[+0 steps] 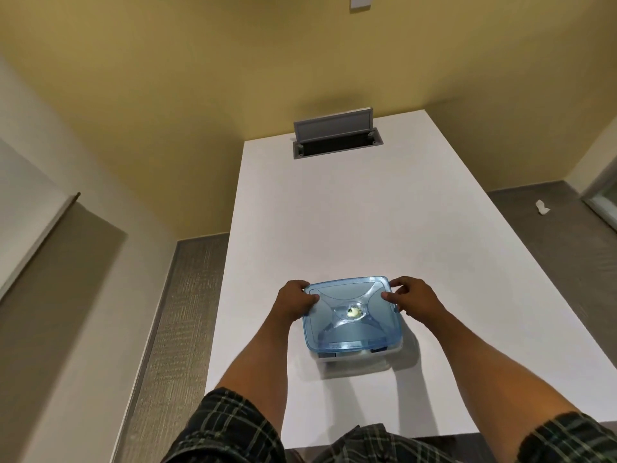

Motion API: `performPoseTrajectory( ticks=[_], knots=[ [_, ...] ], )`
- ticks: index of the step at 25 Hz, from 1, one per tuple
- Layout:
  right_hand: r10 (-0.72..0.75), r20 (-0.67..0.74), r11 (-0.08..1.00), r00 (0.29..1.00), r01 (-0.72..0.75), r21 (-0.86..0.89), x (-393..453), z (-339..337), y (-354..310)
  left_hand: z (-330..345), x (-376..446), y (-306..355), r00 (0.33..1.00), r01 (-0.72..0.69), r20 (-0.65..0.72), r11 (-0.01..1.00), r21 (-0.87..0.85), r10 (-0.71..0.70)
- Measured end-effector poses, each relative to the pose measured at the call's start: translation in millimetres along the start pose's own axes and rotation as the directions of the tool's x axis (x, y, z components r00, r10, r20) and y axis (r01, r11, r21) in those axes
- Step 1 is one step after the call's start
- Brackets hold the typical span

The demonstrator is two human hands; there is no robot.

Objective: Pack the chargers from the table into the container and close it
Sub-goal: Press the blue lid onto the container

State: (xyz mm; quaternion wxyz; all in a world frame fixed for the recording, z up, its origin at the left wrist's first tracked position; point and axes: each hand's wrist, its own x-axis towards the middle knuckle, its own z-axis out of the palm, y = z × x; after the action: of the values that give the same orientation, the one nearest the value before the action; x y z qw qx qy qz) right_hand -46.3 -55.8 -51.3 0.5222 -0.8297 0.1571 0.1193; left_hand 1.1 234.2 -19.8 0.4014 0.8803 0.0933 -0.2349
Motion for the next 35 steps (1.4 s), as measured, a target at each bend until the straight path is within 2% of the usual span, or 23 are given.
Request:
performPoseTrajectory(
  ticks=[3,9,15,18,21,24,26,28,31,35],
  knots=[
    [-0.007,-0.022,0.998,1.000,0.006,-0.064,-1.1,3.0,-0.7,3.9,-3.3,-5.5,0.997,-0.038,-0.059,0.985,0.170,0.049],
    [-0.021,-0.057,0.980,0.998,0.009,-0.199,2.5,7.3,7.7,11.5,-4.4,-12.2,0.990,-0.084,-0.092,0.964,0.251,0.111],
    [-0.044,-0.048,0.955,0.998,0.027,-0.295,3.8,13.4,12.4,14.5,-9.0,-18.8,0.986,-0.120,-0.069,0.944,0.308,0.148],
    [-0.112,0.013,0.924,0.994,0.109,-0.367,4.2,14.4,13.3,13.5,-13.9,-16.6,0.980,-0.160,-0.054,0.918,0.363,0.192],
    [-0.104,0.058,0.887,0.993,0.119,-0.446,8.9,12.8,11.8,6.3,-17.5,-7.4,0.971,-0.232,0.085,0.798,0.556,0.223],
    [-0.122,0.140,0.833,0.983,0.178,-0.523,10.2,11.8,10.4,-0.9,-16.9,-1.4,0.949,-0.283,0.293,0.737,0.614,0.120],
    [-0.112,0.194,0.803,0.975,0.203,-0.560,9.4,10.0,6.9,-3.3,-16.7,1.2,0.924,-0.294,0.381,0.686,0.665,0.026],
    [-0.090,0.278,0.760,0.956,0.246,-0.601,8.1,4.6,2.0,-3.1,-17.6,1.0,0.914,-0.307,0.406,0.628,0.715,-0.015],
    [-0.008,0.423,0.728,0.906,0.295,-0.619,2.7,-7.6,-7.9,1.6,-19.6,-0.9,0.927,-0.316,0.375,0.548,0.774,0.006],
    [0.073,0.514,0.652,0.854,0.350,-0.673,-1.2,-13.1,-18.6,10.0,-24.9,-5.4,0.943,-0.307,0.328,0.512,0.802,0.051]
  ],
)
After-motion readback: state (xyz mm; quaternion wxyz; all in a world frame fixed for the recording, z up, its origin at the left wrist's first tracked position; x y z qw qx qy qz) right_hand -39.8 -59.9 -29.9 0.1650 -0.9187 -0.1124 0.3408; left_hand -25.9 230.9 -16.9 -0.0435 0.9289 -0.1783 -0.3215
